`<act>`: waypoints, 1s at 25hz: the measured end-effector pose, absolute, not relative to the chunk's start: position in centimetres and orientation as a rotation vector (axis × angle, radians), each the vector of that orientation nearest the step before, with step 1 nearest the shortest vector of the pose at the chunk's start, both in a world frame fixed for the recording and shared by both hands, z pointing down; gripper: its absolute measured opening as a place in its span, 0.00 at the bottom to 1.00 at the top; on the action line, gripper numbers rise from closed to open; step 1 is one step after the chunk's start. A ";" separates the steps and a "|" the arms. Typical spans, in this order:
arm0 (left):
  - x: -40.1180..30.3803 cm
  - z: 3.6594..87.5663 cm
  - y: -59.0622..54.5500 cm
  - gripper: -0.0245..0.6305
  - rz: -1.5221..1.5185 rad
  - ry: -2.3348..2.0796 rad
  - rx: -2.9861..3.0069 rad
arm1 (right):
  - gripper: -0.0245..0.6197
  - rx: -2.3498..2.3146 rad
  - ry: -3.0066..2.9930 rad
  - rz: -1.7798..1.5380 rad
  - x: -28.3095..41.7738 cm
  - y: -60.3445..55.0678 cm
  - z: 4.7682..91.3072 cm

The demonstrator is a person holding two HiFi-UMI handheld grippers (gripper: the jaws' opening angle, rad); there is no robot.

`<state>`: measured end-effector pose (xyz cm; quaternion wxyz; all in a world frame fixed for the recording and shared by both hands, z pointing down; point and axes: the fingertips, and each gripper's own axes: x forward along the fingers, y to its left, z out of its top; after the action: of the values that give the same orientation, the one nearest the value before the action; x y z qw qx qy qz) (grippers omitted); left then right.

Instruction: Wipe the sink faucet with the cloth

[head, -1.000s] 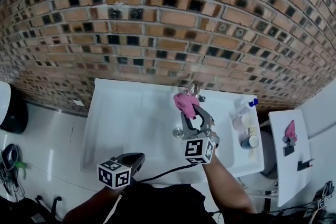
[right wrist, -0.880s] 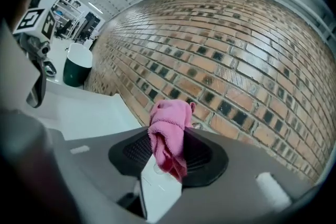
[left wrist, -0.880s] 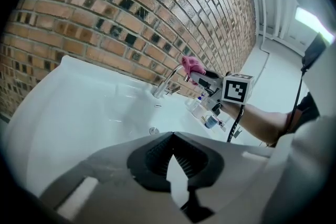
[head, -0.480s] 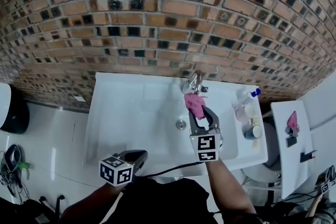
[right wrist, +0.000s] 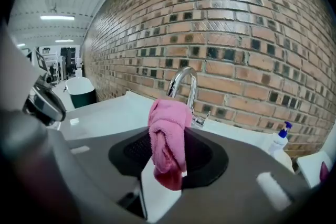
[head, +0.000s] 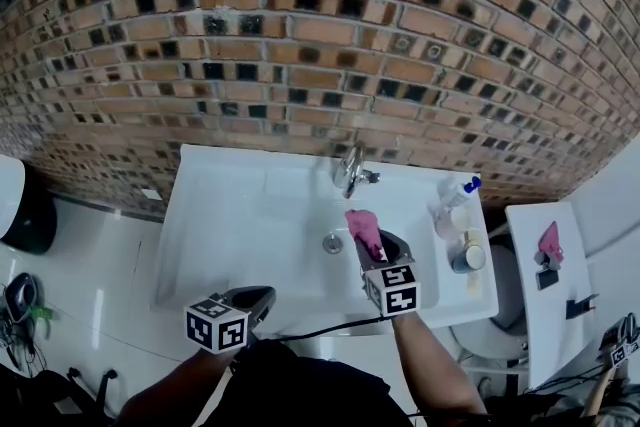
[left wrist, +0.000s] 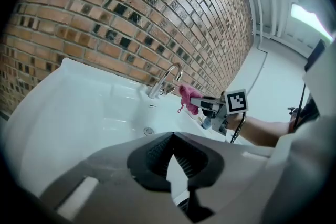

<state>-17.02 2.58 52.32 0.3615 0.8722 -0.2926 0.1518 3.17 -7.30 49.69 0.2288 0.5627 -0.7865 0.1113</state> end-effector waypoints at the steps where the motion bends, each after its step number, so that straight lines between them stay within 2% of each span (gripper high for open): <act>1: -16.5 52.2 2.7 0.05 0.380 -0.754 2.244 | 0.28 1.541 -2.181 0.351 3.6 -6.3 49.8; 7: -13.5 51.3 4.5 0.05 0.359 -0.768 2.251 | 0.28 1.481 -2.332 0.635 5.6 1.4 50.0; 14: -10.9 50.8 8.2 0.05 0.373 -0.790 2.263 | 0.28 1.455 -2.394 0.688 8.0 9.6 49.3; 20: -11.1 51.5 10.9 0.05 0.382 -0.825 2.205 | 0.28 1.457 -2.509 0.917 9.2 14.4 48.5; 25: -10.5 51.1 11.9 0.05 0.384 -0.844 2.227 | 0.28 1.459 -2.540 0.984 9.9 17.6 48.7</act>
<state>-10.49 11.88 51.14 0.3566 0.8625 -0.3269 0.1489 9.92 17.62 48.73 0.0257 0.4721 -0.8216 0.3183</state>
